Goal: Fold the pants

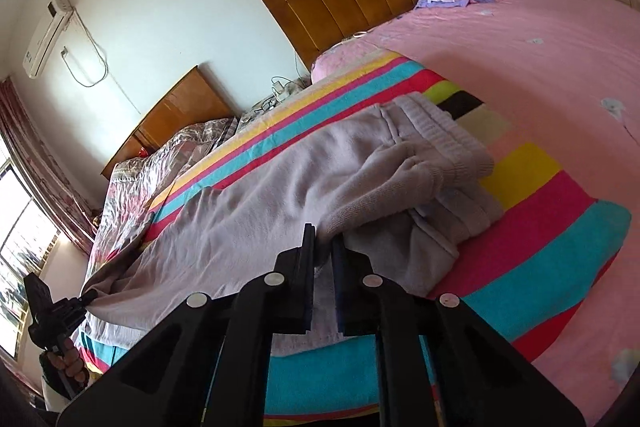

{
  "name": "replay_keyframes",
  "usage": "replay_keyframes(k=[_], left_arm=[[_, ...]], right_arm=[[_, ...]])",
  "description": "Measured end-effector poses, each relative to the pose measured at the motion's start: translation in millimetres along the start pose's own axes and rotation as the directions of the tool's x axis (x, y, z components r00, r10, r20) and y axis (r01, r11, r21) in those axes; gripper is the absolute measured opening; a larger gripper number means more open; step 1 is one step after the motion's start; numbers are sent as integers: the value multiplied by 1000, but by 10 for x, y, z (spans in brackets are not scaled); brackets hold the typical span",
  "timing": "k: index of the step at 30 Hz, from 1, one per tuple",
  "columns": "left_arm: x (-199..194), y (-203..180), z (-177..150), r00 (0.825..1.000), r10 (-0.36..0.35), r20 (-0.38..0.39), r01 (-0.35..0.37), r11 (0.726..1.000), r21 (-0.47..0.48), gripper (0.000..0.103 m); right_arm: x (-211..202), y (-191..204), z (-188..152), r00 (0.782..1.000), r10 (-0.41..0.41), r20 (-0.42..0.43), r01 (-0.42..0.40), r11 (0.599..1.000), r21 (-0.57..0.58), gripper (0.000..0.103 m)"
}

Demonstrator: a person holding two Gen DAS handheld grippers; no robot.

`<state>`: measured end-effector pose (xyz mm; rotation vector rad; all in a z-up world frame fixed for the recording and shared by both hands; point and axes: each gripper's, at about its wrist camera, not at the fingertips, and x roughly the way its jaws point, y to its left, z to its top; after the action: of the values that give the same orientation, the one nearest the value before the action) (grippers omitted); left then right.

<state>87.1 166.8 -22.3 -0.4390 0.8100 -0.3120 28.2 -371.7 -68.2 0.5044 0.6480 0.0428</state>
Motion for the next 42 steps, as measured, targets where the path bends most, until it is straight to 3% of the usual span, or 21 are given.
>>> replay_keyframes(k=[5,9,12,14,16,19,21,22,26,29,32,34,38,42], left_arm=[[294,279,-333,990,65,-124,-68,997,-25,6],[357,363,-365,991,67,-116,-72,997,-34,9],[320,349,-343,991,76,-109,-78,997,-21,17],[302,358,-376,991,78,-104,-82,996,-37,33],[286,353,-381,993,63,-97,-68,996,-54,39],[270,325,-354,994,61,-87,-66,996,-59,41],[243,300,-346,995,63,-76,-67,996,-56,41],[238,294,-344,995,62,-75,-66,996,-52,42],[297,330,-370,994,68,-83,-74,995,-63,45],[294,298,-400,995,76,-68,-80,995,-53,46],[259,288,-396,993,91,-71,-94,995,-40,53],[182,304,-380,992,115,-57,-116,993,-27,63],[-73,388,-250,992,127,-11,-127,991,-41,75],[-209,284,88,989,137,48,-137,991,-10,81]], right_arm=[[233,-334,-333,992,-20,-122,31,995,95,9],[239,-485,-360,994,34,-106,-16,986,166,9],[217,-445,-320,994,21,-103,-5,988,156,25],[205,-442,-359,994,44,-103,-24,982,188,57],[208,-386,-434,990,90,-111,-67,979,192,57],[149,-259,-497,993,22,-112,-7,991,134,56],[8,-168,-495,993,-101,-55,106,990,94,56],[-71,-93,-482,992,-125,-9,126,990,61,56],[-170,430,-511,989,-79,124,102,976,-190,56],[110,766,-636,994,-77,76,99,927,-361,56],[527,816,-853,985,-154,-75,108,898,-427,57],[452,855,-956,987,-153,-44,115,879,-462,57],[249,927,-756,991,-126,-41,93,881,-465,57],[428,1497,-406,998,-24,-51,-12,794,-608,57]])
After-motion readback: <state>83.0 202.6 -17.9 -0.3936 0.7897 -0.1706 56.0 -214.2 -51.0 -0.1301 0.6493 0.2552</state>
